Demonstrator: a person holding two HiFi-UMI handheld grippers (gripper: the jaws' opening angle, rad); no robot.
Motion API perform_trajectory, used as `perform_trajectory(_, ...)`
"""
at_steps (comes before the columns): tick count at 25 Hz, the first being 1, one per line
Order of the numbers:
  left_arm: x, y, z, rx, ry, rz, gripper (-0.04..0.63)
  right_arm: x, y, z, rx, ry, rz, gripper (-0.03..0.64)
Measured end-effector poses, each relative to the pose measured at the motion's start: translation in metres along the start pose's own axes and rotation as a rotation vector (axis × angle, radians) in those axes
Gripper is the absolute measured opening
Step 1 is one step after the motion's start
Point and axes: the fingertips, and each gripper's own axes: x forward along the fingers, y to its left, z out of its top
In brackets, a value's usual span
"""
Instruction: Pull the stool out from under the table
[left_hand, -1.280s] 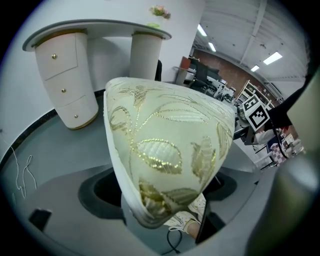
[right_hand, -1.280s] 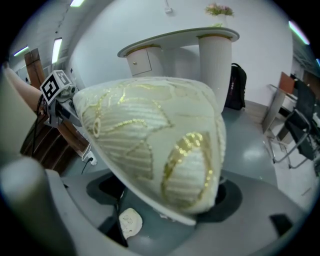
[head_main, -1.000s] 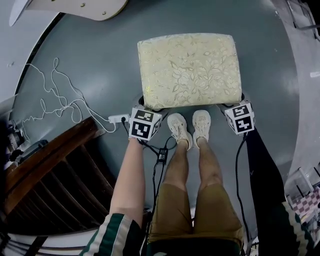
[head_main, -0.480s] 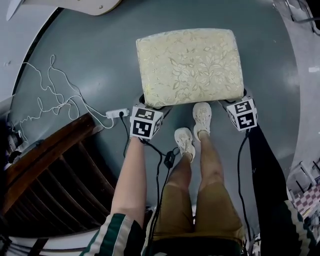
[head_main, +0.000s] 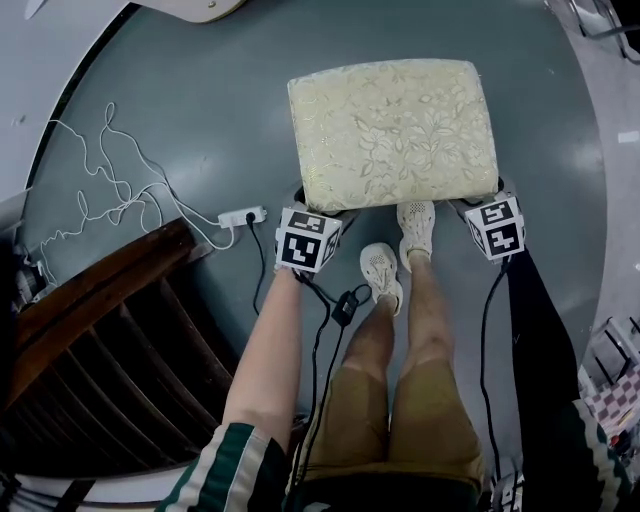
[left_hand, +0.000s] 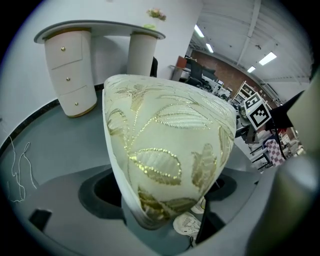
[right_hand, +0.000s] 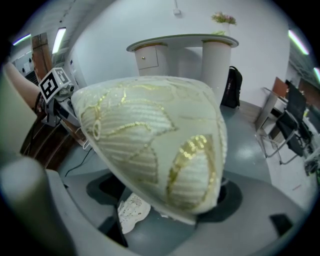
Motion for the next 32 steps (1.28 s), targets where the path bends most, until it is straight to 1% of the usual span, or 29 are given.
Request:
perform_trajectory(4,-0.002,-0.001,-0.002,-0.025,0.025,-0.024,0.459,-0.006,0.002,0.000,0.003,0.033,0.000,0.449)
perform_trajectory(7,-0.005,-0.005,-0.003,-0.041,0.051,-0.058,0.459,-0.015,0.004,-0.001,0.016,0.071,0.000,0.449)
perform_trajectory(13,-0.016,-0.008,0.001,-0.067,0.141,-0.106,0.459,-0.032,0.008,0.004,0.046,0.154,0.025,0.449)
perform_trajectory(17,-0.012,-0.004,0.006,-0.095,0.231,-0.140,0.459,-0.029,0.000,0.015,0.052,0.239,0.037,0.449)
perform_trajectory(19,-0.011,-0.004,0.004,-0.093,0.273,-0.155,0.459,-0.029,-0.001,0.017,0.057,0.268,0.039,0.449)
perform_trajectory(21,-0.012,-0.007,0.001,-0.092,0.297,-0.163,0.459,-0.031,0.000,0.015,0.063,0.294,0.041,0.446)
perform_trajectory(26,-0.017,-0.014,-0.008,-0.078,0.314,-0.147,0.459,-0.039,0.004,0.005,0.061,0.318,0.042,0.443)
perform_trajectory(32,-0.009,-0.014,-0.016,-0.045,0.363,-0.149,0.459,-0.032,0.002,-0.004,0.060,0.339,0.042,0.443)
